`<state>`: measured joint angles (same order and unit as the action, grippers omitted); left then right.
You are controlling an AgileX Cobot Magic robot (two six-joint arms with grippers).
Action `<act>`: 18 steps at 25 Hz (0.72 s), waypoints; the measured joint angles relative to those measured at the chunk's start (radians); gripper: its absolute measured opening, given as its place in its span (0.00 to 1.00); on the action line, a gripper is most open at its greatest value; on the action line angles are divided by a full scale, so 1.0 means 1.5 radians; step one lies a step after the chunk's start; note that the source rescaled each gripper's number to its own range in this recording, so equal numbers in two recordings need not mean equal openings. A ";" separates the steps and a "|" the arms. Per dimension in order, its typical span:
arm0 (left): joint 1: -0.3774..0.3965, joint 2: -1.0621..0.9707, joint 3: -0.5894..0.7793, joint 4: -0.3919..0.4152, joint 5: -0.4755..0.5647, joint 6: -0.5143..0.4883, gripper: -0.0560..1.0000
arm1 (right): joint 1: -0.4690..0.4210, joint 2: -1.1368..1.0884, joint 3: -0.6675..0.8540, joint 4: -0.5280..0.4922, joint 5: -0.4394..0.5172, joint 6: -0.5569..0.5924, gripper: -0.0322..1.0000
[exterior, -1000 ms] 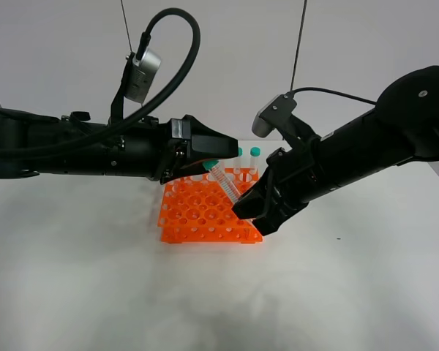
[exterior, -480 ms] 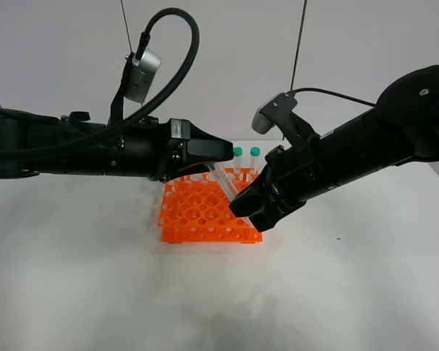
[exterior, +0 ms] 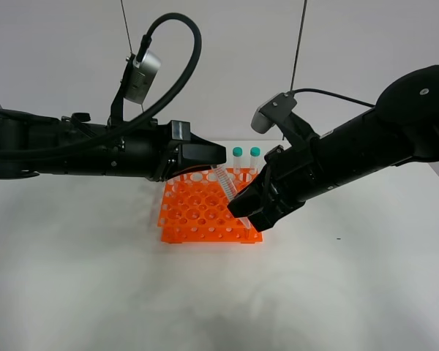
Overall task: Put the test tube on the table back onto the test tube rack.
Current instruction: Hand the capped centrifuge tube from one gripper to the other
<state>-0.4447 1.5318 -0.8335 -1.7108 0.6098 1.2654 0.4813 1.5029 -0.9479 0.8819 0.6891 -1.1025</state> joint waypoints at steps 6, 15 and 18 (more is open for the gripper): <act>0.000 0.000 0.000 -0.001 0.019 0.000 0.05 | 0.000 -0.001 0.000 -0.001 -0.018 0.001 0.67; 0.000 0.000 0.000 -0.001 0.020 0.000 0.05 | 0.000 -0.075 -0.065 -0.094 0.039 0.155 0.99; 0.000 0.000 0.000 -0.001 0.020 0.000 0.05 | 0.000 -0.083 -0.133 -0.219 0.097 0.304 1.00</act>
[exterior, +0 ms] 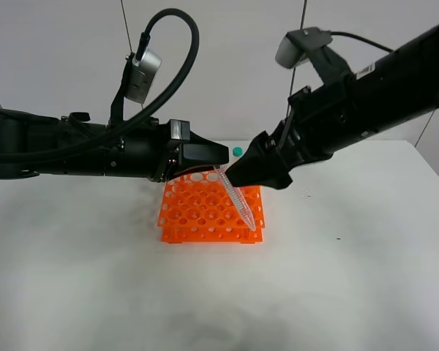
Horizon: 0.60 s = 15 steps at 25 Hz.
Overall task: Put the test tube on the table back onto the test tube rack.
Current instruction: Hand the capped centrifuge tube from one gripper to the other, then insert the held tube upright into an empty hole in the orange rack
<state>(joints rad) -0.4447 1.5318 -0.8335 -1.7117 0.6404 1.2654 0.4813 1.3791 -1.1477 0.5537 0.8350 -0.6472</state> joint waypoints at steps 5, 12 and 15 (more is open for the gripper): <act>0.000 0.000 0.000 0.000 0.000 0.000 0.05 | -0.014 0.001 -0.071 -0.259 0.067 0.263 1.00; 0.000 0.000 0.000 0.000 0.000 0.000 0.05 | -0.169 0.031 -0.082 -0.369 0.134 0.417 1.00; 0.000 0.000 0.000 0.000 0.000 0.000 0.05 | -0.254 0.043 -0.082 -0.369 0.159 0.431 1.00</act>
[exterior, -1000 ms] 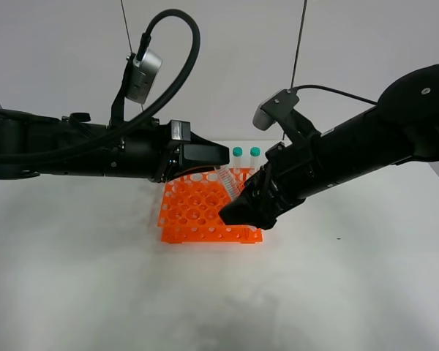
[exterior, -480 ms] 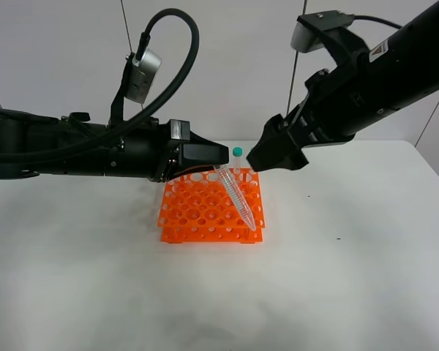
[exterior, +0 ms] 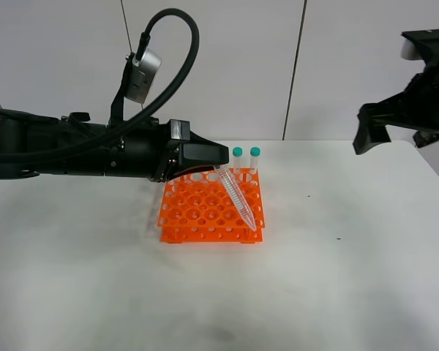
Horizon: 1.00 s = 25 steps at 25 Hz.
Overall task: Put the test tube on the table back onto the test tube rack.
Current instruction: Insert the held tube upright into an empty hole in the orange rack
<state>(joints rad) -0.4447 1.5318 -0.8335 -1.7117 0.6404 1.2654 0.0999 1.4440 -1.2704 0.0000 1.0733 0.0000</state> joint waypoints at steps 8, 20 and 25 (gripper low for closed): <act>0.000 0.000 0.000 0.001 0.000 0.000 0.05 | -0.074 -0.002 -0.001 0.000 0.094 -0.009 1.00; 0.000 0.000 0.000 0.001 0.000 -0.002 0.05 | -0.050 -0.246 0.257 0.028 0.094 -0.039 1.00; 0.000 0.000 0.000 0.001 0.000 -0.003 0.05 | -0.050 -0.445 0.425 0.029 0.027 -0.039 1.00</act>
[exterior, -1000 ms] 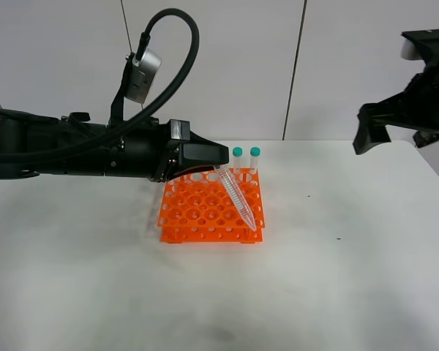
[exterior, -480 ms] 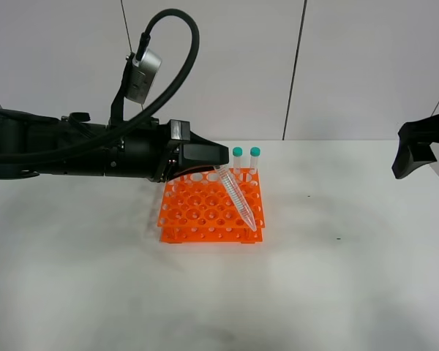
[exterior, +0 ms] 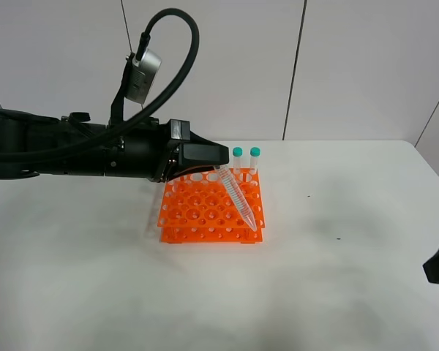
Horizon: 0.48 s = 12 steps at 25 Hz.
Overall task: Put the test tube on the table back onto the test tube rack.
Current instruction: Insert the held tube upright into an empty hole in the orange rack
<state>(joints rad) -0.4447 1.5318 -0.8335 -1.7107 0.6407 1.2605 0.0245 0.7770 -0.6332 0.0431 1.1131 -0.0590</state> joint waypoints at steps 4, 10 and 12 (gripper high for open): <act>0.000 0.000 0.000 0.000 0.000 0.000 0.05 | 0.000 -0.175 0.082 0.001 -0.039 0.000 1.00; 0.000 0.000 0.000 -0.001 0.000 -0.001 0.05 | 0.000 -0.365 0.092 -0.004 -0.053 0.000 1.00; 0.000 0.000 0.000 -0.001 0.001 -0.001 0.05 | 0.000 -0.397 0.092 -0.004 -0.053 0.000 1.00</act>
<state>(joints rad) -0.4447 1.5318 -0.8335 -1.7116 0.6415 1.2593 0.0245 0.1811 -0.4952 0.0369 1.0330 -0.0590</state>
